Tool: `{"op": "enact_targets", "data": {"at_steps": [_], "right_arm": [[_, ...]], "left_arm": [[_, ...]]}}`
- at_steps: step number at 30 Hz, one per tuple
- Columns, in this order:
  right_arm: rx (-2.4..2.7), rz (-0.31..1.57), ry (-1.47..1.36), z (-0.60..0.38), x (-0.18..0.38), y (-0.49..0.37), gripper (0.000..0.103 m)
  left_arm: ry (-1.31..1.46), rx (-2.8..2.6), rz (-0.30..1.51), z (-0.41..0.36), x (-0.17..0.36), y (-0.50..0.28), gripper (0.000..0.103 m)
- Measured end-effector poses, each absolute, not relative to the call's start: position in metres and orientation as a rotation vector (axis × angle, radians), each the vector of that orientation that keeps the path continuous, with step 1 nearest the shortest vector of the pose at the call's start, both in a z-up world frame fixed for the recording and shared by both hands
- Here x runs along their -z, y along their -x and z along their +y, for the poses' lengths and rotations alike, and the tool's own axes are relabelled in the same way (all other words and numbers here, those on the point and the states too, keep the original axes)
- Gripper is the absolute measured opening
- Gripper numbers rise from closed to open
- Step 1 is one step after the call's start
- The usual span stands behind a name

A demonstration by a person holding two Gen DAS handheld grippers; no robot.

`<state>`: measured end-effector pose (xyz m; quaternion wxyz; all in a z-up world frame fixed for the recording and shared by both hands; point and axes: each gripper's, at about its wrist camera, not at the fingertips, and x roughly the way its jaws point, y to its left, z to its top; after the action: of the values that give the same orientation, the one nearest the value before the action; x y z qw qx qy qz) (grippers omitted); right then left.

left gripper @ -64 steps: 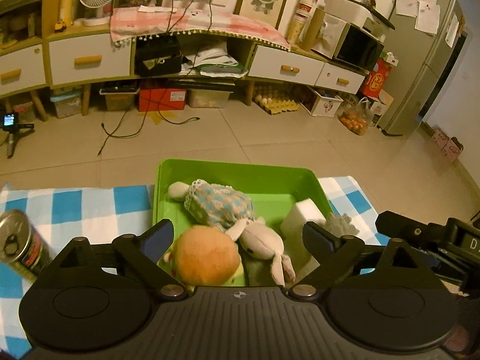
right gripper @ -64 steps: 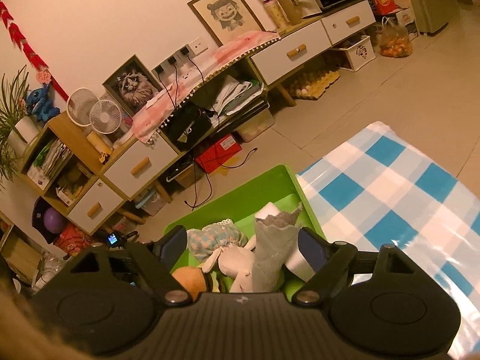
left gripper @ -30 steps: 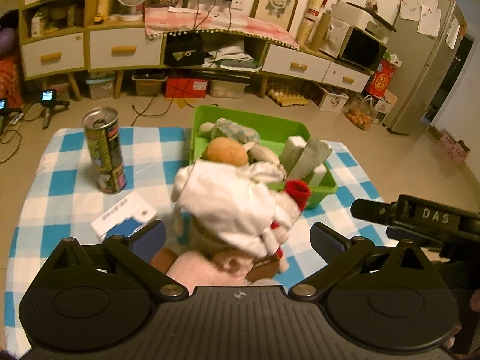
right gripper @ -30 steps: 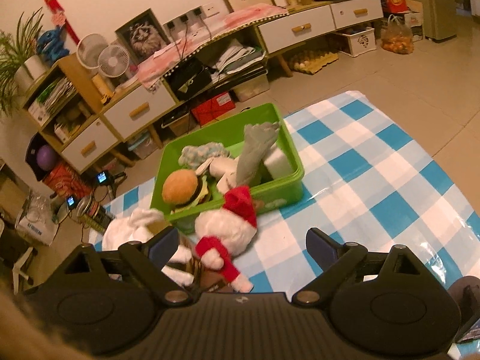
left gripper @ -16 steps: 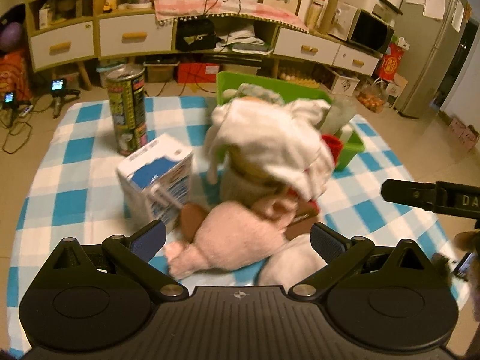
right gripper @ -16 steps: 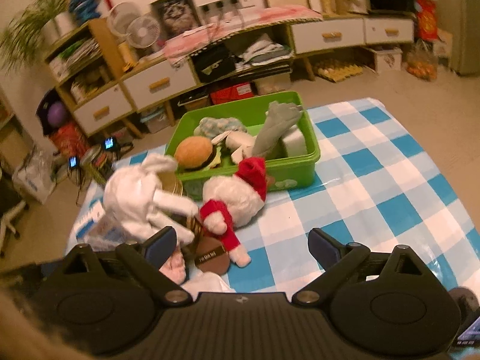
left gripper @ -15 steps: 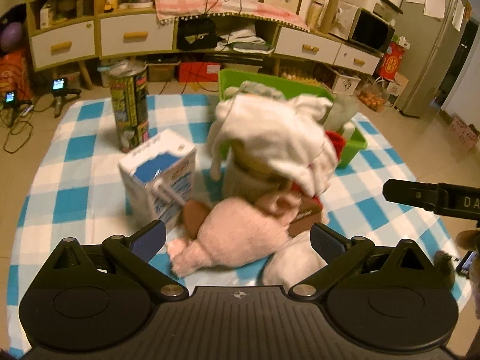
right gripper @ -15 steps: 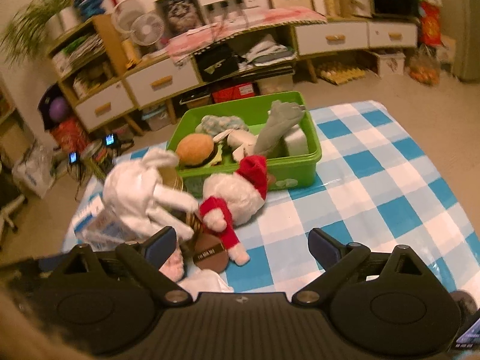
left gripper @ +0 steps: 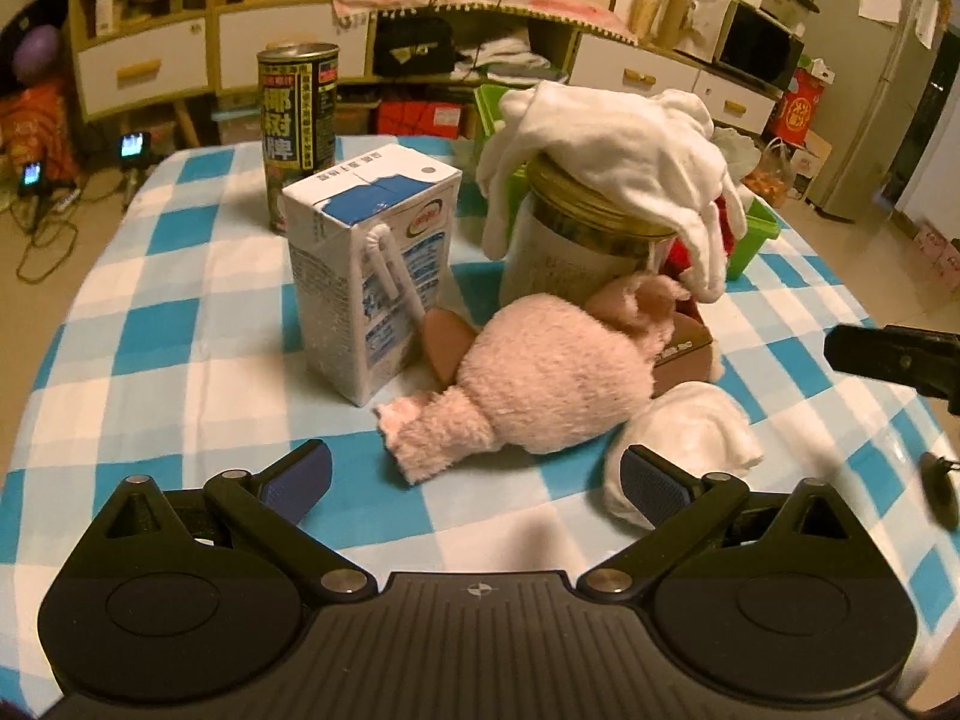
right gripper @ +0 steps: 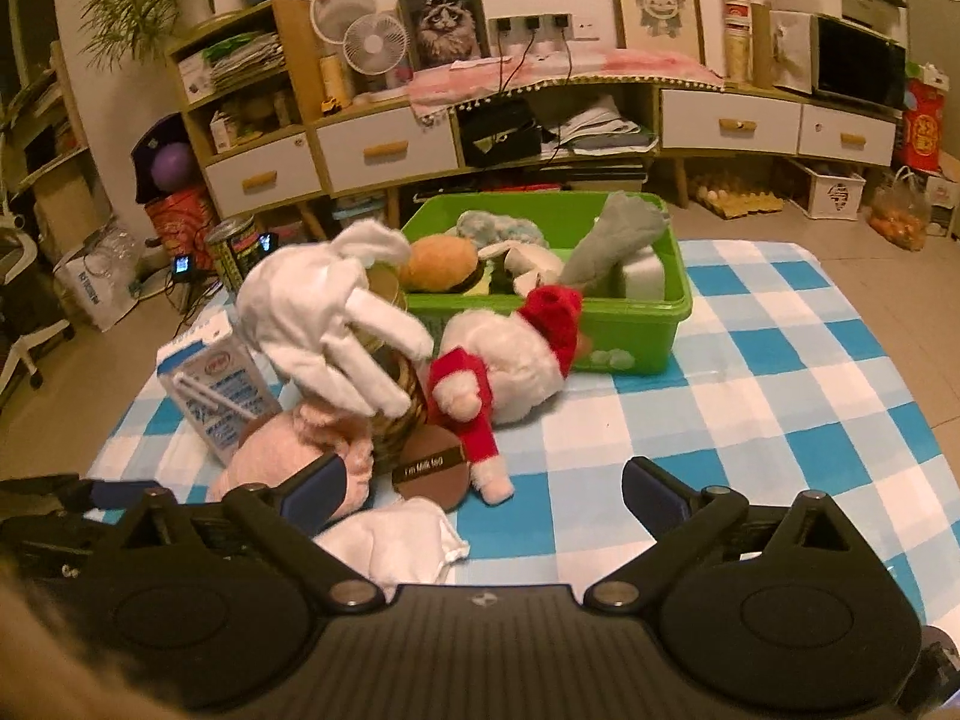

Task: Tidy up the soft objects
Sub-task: 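Move left tool to the pink plush pig while right gripper grasps the white cloth bundle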

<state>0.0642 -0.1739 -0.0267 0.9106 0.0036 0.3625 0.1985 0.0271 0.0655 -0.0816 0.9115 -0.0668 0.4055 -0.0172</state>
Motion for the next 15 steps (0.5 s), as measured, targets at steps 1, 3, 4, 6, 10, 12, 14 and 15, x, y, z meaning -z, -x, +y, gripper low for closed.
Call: {"op": "enact_targets", "data": {"at_steps": [1, 3, 4, 6, 10, 12, 14, 15], "right_arm": [[-0.415, 0.751, 0.002, -0.173, 0.030, -0.063, 0.069], [-0.429, 0.758, 0.023, -0.170, 0.037, -0.061, 0.069], [-0.439, 0.762, 0.035, -0.169, 0.041, -0.059, 0.069], [-0.473, 0.772, 0.059, -0.165, 0.050, -0.055, 0.069], [-0.580, 0.757, 0.139, -0.151, 0.065, -0.043, 0.069], [-0.616, 0.740, 0.186, -0.143, 0.071, -0.037, 0.069], [-0.641, 0.739, 0.210, -0.135, 0.076, -0.034, 0.069], [-0.647, 0.743, 0.216, -0.132, 0.079, -0.034, 0.069]], "left_arm": [[0.124, 0.040, 0.822, 0.066, 0.084, -0.026, 0.098], [0.091, 0.054, 0.792, 0.065, 0.086, -0.026, 0.098], [0.071, 0.067, 0.767, 0.064, 0.086, -0.026, 0.098], [0.040, 0.103, 0.720, 0.064, 0.088, -0.027, 0.098], [0.019, 0.181, 0.665, 0.064, 0.091, -0.034, 0.098], [0.011, 0.190, 0.670, 0.062, 0.093, -0.039, 0.097], [0.022, 0.195, 0.688, 0.062, 0.095, -0.044, 0.095], [0.030, 0.199, 0.697, 0.063, 0.096, -0.046, 0.093]]}}
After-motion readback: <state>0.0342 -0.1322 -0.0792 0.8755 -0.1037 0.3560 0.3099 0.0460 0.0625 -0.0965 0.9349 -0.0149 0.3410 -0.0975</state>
